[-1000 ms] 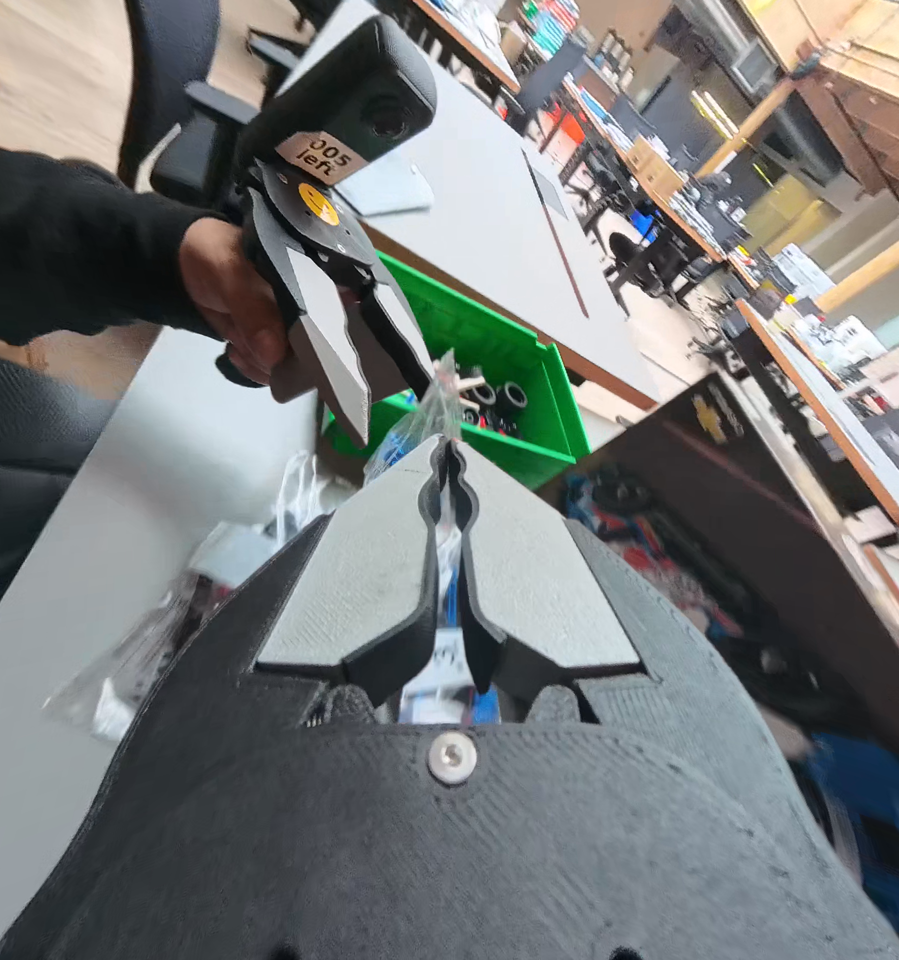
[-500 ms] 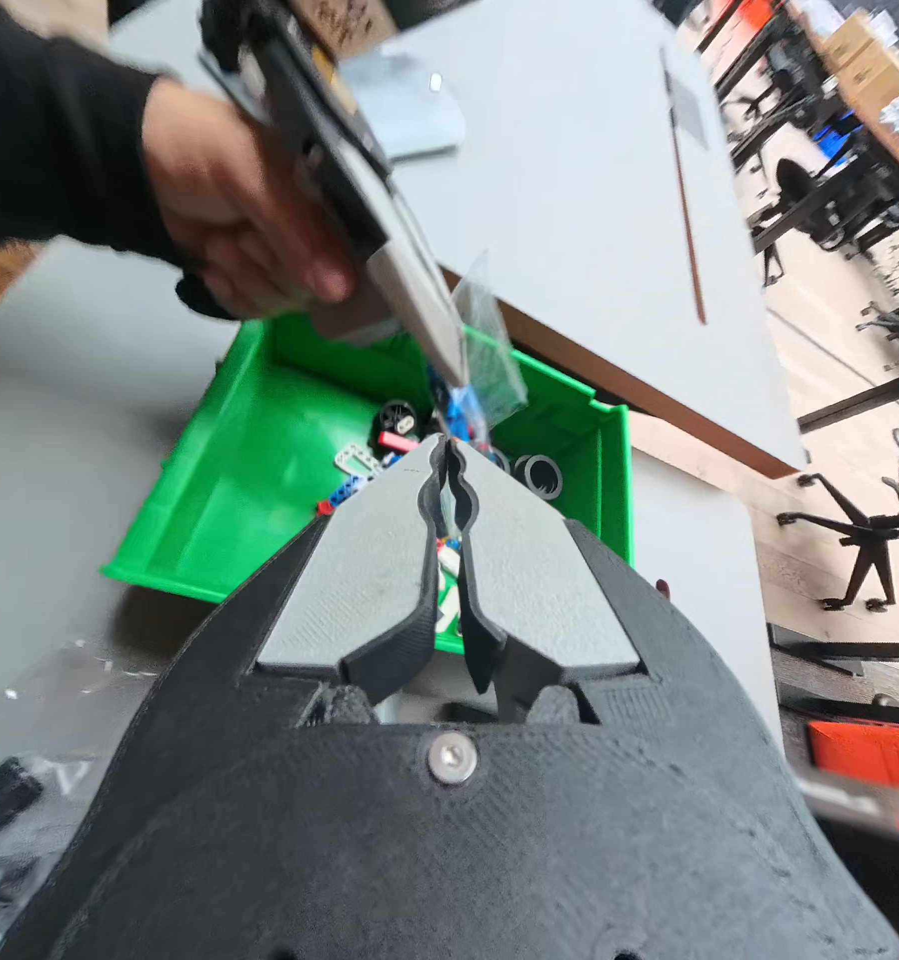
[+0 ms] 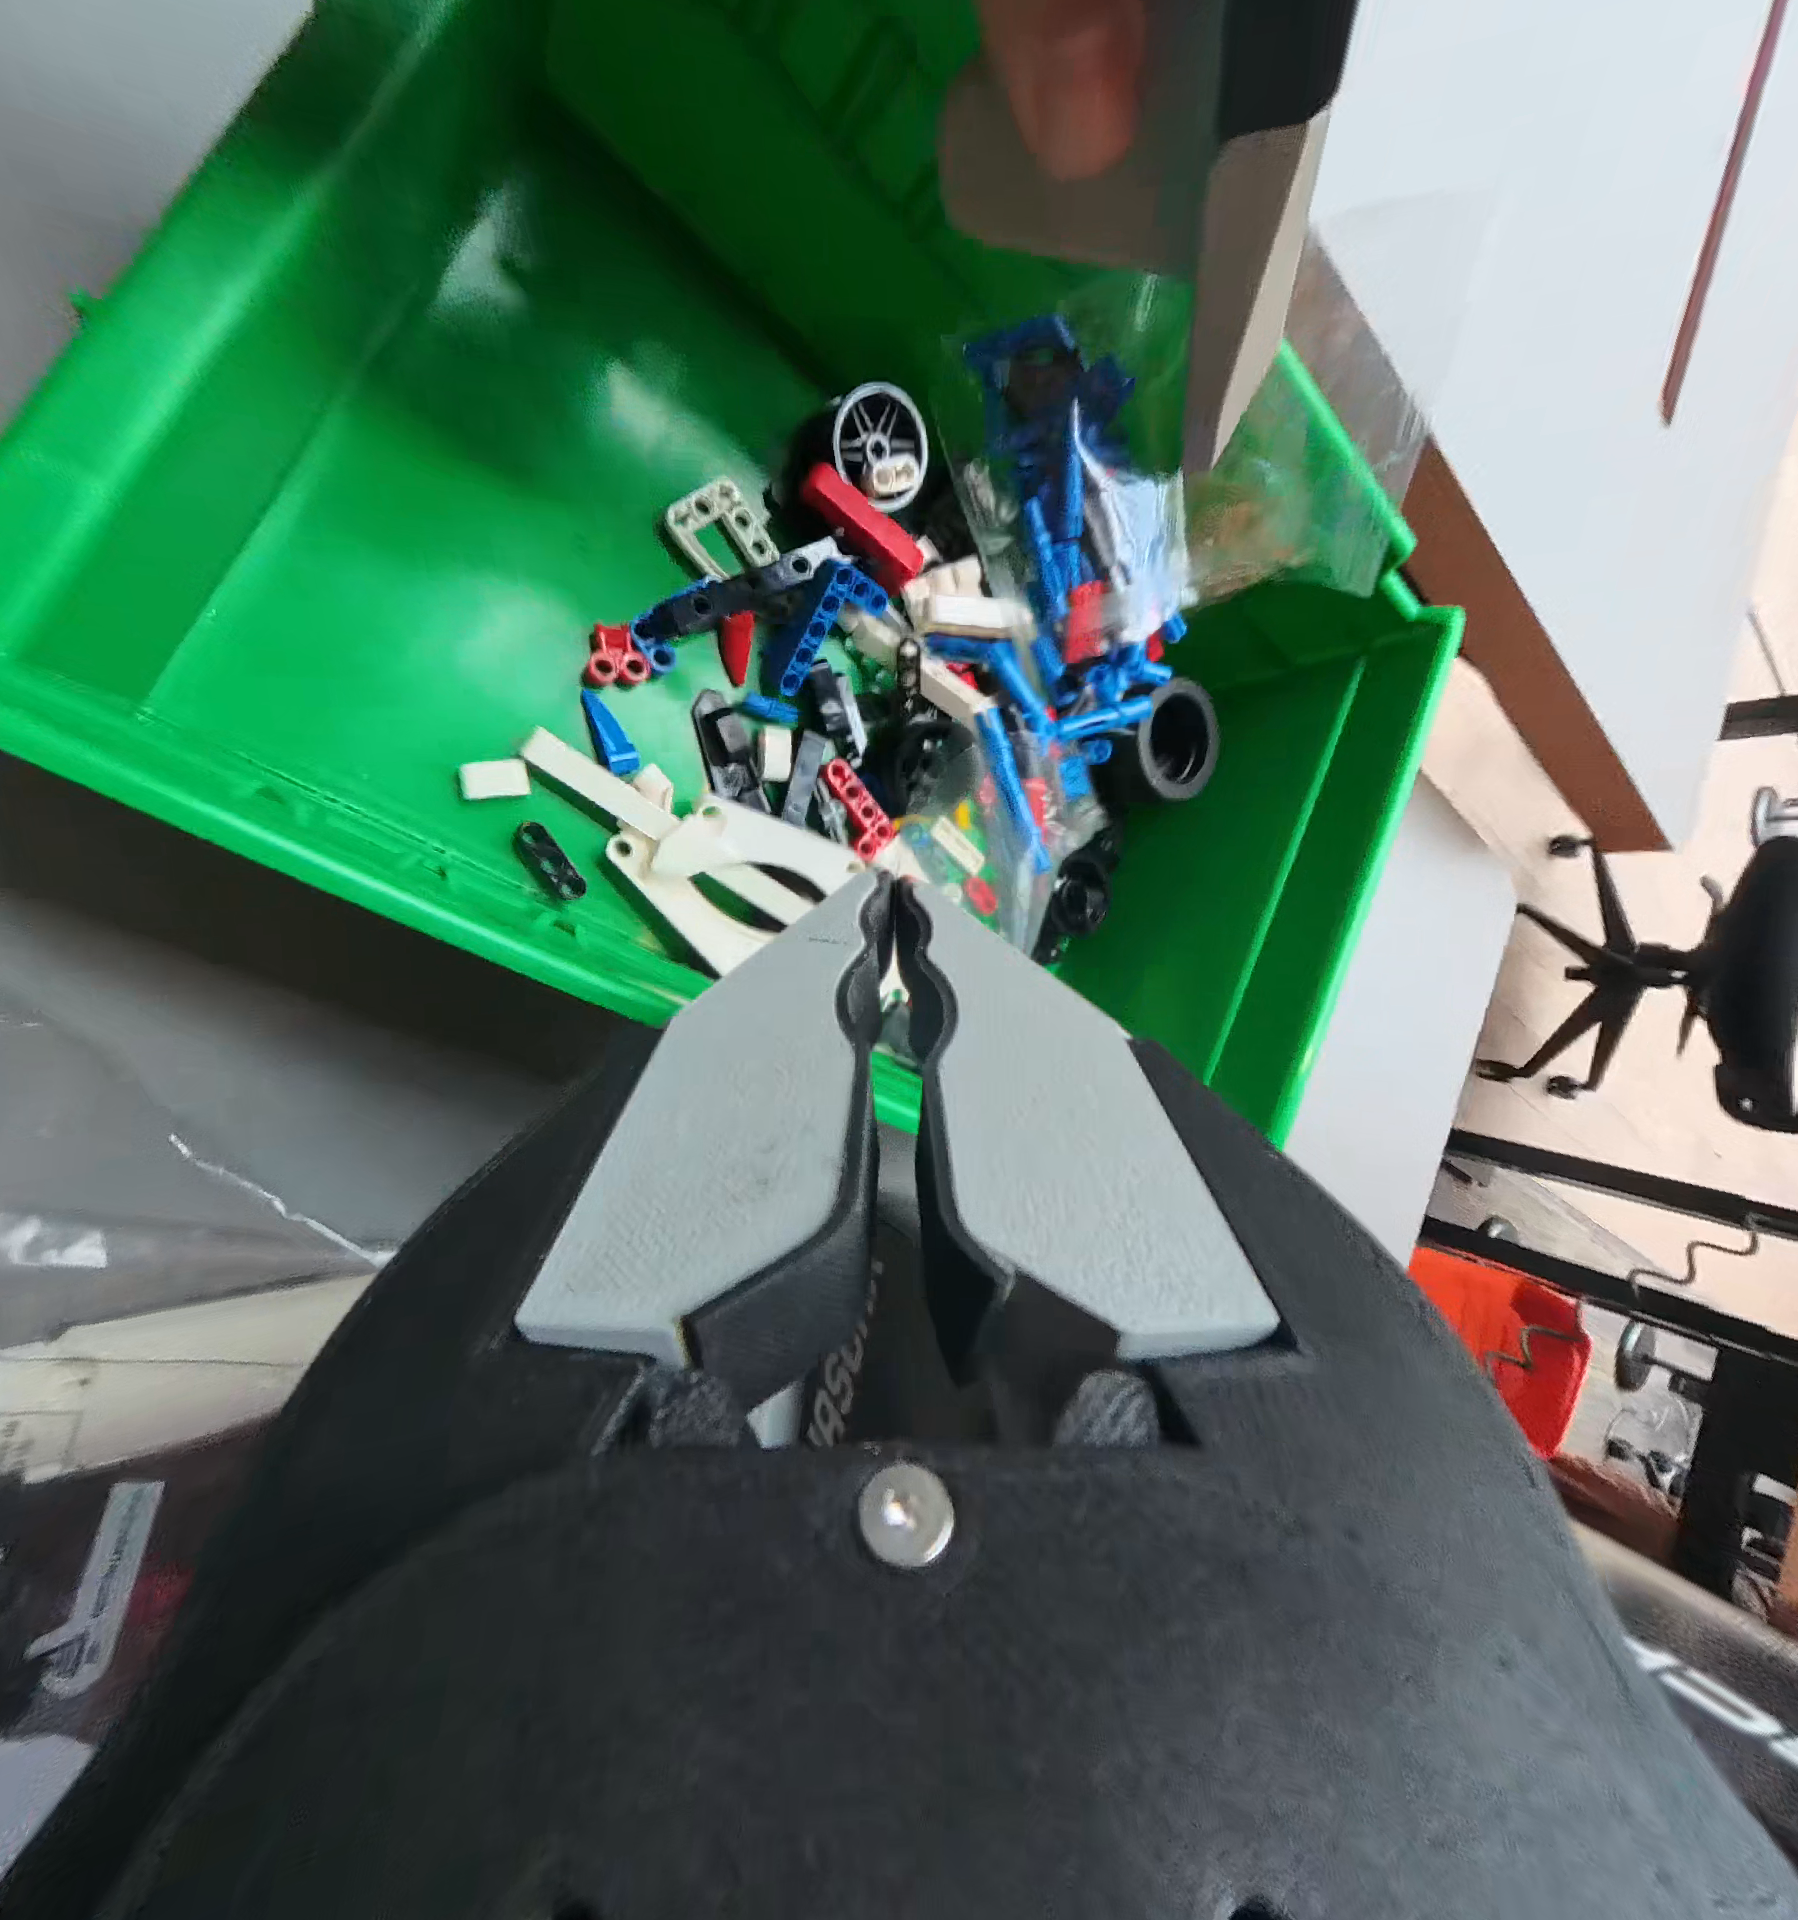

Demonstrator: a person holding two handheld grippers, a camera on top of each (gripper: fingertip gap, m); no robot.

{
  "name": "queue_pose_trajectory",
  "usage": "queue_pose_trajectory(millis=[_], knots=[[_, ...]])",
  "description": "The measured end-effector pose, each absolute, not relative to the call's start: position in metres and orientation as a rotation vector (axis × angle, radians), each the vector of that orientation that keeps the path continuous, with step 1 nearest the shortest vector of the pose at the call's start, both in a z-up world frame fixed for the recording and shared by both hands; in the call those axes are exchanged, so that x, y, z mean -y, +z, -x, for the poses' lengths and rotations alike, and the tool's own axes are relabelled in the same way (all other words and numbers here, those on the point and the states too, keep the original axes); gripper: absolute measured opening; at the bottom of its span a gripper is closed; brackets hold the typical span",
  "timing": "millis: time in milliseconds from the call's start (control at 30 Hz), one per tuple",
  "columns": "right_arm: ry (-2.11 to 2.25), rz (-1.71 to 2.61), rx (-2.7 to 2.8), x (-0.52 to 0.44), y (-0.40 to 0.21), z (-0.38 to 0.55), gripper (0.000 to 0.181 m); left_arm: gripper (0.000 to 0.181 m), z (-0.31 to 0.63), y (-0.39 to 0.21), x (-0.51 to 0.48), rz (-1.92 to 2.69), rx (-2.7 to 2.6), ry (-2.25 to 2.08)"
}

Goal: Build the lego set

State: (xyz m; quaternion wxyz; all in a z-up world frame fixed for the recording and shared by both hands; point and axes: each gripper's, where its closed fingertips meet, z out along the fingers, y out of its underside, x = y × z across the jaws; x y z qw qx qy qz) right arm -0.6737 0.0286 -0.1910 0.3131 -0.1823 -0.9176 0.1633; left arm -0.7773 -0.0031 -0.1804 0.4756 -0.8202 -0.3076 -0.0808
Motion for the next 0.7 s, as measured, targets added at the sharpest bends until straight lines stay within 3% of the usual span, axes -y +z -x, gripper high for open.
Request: queue_pose_trajectory(millis=[333,700], knots=[[0.199,0.727,2.304,-0.082,-0.191,0.695,0.0,0.0,0.793,-0.2,-0.009,2.064,0.673,0.118],[0.198,0.743,2.236,-0.079,-0.186,0.698,0.0,0.0,0.789,-0.18,-0.028,1.882,0.627,0.062]])
